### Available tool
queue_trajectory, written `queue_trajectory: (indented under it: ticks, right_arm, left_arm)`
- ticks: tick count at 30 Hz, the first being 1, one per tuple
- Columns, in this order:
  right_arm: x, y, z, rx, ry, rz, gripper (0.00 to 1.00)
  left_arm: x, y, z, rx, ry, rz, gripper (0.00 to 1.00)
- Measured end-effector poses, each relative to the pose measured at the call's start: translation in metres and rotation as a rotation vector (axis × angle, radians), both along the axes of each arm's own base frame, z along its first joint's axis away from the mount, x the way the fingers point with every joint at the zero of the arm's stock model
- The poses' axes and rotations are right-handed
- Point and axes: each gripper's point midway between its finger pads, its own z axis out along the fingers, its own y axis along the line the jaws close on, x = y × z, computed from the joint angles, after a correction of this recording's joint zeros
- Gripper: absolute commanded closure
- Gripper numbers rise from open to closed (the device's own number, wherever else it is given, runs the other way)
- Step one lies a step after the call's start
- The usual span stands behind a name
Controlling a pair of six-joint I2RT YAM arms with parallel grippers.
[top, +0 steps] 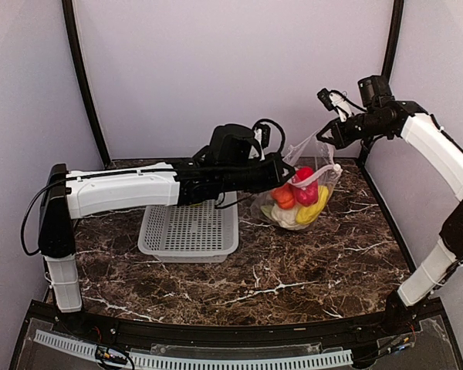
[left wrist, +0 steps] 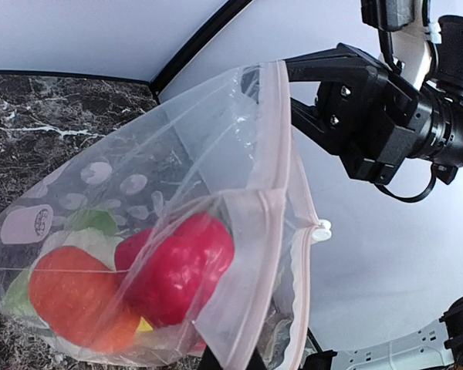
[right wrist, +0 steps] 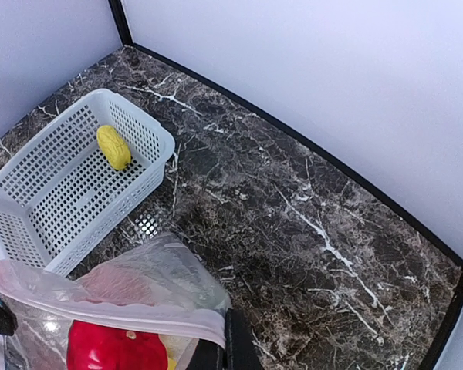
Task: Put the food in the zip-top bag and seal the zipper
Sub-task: Adjust the zipper food storage bag at the center of the board.
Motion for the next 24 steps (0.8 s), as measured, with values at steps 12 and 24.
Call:
queue_trajectory:
  ticks: [12, 24]
  right_arm:
    - [-0.008, 0.002, 0.034, 0.046, -0.011, 0.021, 1.0]
    - [0.011, -0.008, -0.005, -0.025, 0.072, -0.072, 1.0]
  left_arm:
    - [0.059, -0.009, 0.028, -0.026, -0.045, 0.013, 0.99]
    - [0.035, -0.033, -0.003, 0.004, 0.033, -0.092, 0.9]
